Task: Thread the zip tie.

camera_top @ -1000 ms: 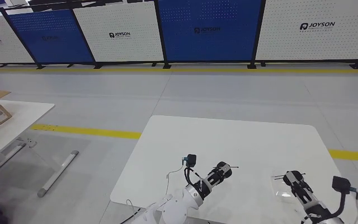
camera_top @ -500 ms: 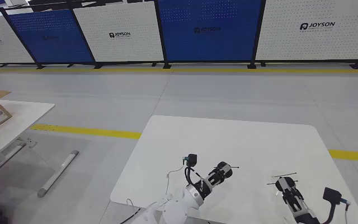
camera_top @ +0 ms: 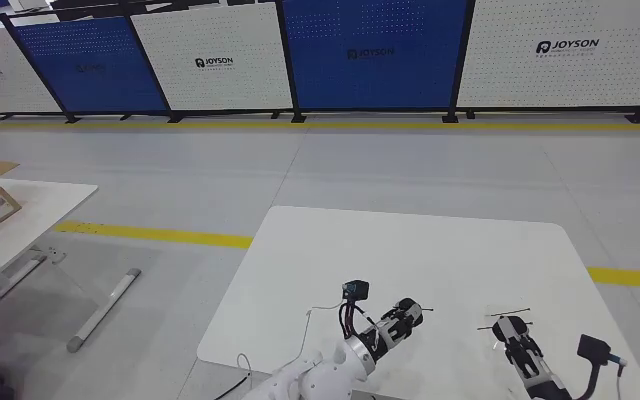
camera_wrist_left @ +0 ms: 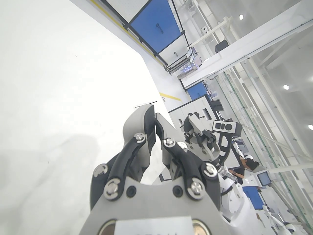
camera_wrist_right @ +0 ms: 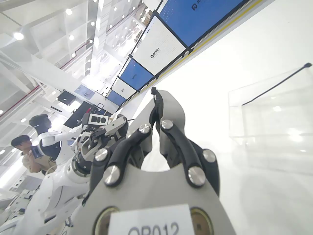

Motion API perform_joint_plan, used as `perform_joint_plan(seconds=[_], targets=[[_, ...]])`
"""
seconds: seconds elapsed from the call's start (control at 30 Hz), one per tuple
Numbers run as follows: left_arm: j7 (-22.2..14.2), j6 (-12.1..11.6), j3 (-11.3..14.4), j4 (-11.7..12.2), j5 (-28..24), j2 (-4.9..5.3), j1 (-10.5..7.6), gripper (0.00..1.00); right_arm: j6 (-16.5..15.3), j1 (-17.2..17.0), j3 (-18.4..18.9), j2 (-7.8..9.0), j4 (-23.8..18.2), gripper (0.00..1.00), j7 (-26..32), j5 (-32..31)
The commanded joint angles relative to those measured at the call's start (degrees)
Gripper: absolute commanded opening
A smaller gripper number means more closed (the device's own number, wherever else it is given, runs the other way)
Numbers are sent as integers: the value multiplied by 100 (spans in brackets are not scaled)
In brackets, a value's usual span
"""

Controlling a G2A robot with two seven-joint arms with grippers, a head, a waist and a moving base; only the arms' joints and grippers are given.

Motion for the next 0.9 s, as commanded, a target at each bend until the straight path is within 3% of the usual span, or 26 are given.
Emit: perform_joint_plan(seconds=[0.0, 0.27, 0.4, 0.67, 0.87], targets=[[0, 0, 0, 0, 0, 0, 0, 0, 0, 0, 0, 0, 0, 0, 0, 0], [0, 0, 0, 0, 0, 0, 0, 0, 112, 198, -223, -54, -65, 0, 166, -124], [0, 0, 0, 0, 0, 0, 0, 0, 318, 326, -405, -96, -51, 0, 45, -340], [0, 0, 0, 0, 0, 0, 0, 0, 318, 326, -405, -96, -51, 0, 45, -340], [-227, -26, 67, 86, 349, 16, 18, 0, 318, 326, -405, -96, -51, 0, 45, -340]])
